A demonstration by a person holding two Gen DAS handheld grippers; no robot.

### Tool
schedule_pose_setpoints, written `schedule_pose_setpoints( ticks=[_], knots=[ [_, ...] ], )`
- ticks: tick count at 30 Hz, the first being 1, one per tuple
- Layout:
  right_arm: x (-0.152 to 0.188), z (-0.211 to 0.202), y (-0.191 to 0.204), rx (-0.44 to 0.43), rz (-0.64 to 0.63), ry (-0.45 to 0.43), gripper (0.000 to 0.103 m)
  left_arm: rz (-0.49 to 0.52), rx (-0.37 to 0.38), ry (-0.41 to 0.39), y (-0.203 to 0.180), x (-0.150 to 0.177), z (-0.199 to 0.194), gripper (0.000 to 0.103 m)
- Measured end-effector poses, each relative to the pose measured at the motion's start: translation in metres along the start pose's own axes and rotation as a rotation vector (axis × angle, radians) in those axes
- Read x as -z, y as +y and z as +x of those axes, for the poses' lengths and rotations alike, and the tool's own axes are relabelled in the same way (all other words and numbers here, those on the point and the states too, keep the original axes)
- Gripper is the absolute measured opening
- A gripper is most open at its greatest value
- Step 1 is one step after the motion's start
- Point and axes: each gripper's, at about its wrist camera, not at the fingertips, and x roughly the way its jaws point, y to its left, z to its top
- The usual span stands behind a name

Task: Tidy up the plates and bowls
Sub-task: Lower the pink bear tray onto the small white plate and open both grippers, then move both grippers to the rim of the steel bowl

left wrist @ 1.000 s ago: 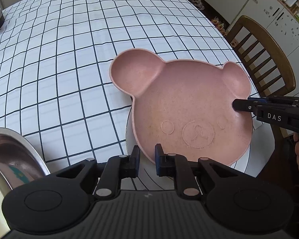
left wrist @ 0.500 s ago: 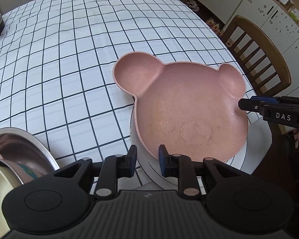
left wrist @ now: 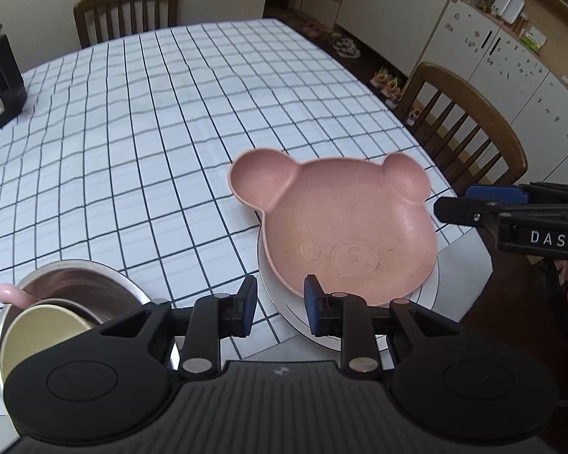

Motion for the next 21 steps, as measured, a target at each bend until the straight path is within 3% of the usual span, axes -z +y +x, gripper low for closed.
schedule_pose_setpoints(
  ticks=[3,6,11,15,21],
  knots=[
    [0.000,-0.012,0.015,-0.022,-0.004,-0.029,0.063,-0.001,-0.003,-0.045,0.005,0.004,-0.020,0.033],
    [0.000,-0.024,0.031,-0.043,-0.020,-0.062,0.065,-0.024,-0.010,-0.105,0.014,0.010,-0.042,0.061],
    [-0.001,-0.040,0.058,-0.069,-0.049,-0.111,0.078,-0.048,-0.036,-0.168,0.033,0.020,-0.073,0.065],
    [0.002,-0.045,0.082,-0.090,-0.084,-0.130,0.087,-0.082,-0.080,-0.219,0.054,0.030,-0.094,0.076],
    [0.010,-0.039,0.113,-0.108,-0.110,-0.147,0.102,-0.132,-0.136,-0.272,0.087,0.047,-0.116,0.079]
  ],
)
